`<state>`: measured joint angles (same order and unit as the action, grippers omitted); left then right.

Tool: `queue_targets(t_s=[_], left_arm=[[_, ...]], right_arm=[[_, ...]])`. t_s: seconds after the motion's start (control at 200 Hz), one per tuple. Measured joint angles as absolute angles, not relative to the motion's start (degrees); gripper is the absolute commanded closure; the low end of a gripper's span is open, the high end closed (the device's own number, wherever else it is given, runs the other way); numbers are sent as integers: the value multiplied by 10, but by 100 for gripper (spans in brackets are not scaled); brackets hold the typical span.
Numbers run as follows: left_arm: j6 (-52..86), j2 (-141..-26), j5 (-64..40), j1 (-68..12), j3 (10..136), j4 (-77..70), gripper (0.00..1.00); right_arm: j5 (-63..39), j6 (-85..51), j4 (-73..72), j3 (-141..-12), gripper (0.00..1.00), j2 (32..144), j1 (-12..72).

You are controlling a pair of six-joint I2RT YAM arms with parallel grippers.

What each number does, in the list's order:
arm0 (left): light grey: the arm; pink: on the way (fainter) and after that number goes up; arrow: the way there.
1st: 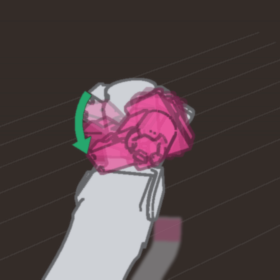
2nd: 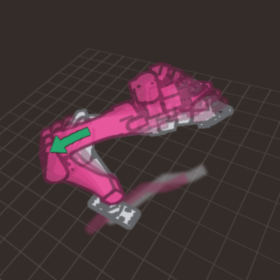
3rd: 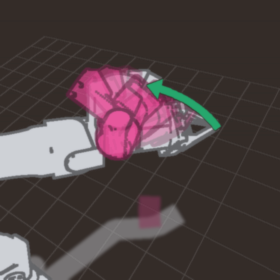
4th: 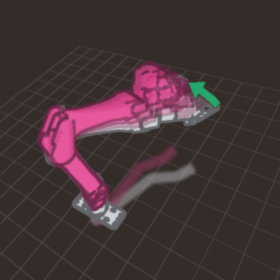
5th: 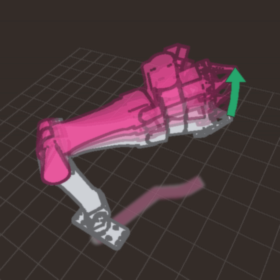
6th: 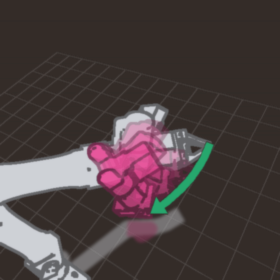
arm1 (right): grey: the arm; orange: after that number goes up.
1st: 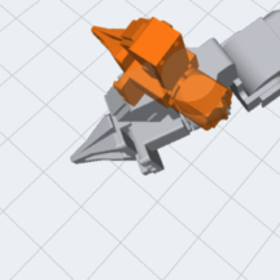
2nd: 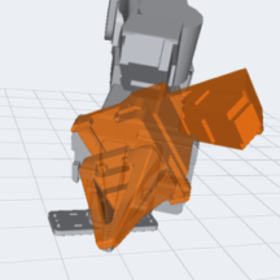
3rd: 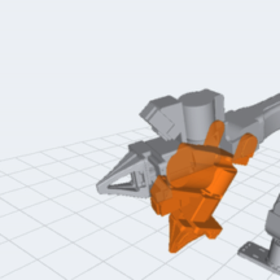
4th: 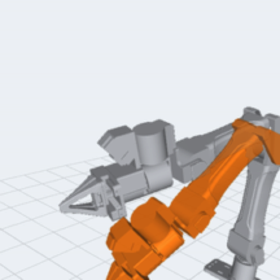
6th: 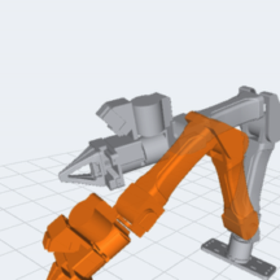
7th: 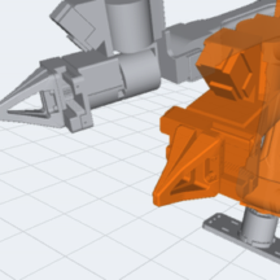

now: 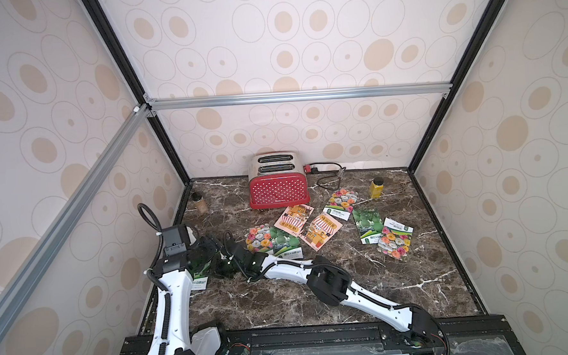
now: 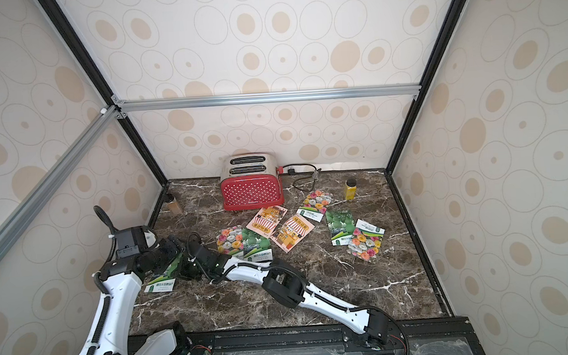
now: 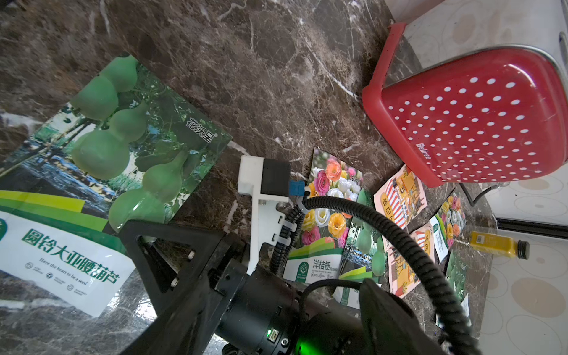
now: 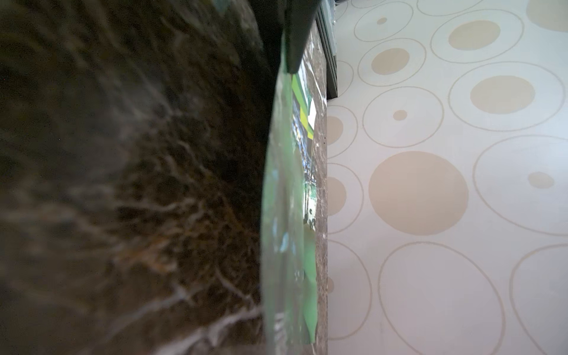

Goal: Arrange the seed packets in a row
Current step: Place the seed packet at the center of the board.

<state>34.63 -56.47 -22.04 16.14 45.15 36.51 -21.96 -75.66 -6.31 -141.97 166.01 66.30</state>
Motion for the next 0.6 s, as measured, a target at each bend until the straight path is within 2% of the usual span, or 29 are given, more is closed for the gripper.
queue_targets(t_s=[0.15, 0.26, 0.345, 0.431, 0.601], left_arm=[[346, -565, -220, 161, 451, 365, 20], [347, -566, -220, 162, 451, 364, 20], [346, -567, -220, 163, 451, 364, 20], [346, -567, -220, 163, 451, 364, 19], [346, -567, -220, 164, 451, 352, 19]], right_arm=[[-211, -761, -64, -1438, 96, 1671, 664], [-210, -758, -55, -1440, 82, 1671, 664], [-211, -758, -51, -1440, 87, 1671, 665], [-212, -756, -45, -1443, 85, 1671, 665], [-223, -749, -38, -1445, 66, 1671, 665]])
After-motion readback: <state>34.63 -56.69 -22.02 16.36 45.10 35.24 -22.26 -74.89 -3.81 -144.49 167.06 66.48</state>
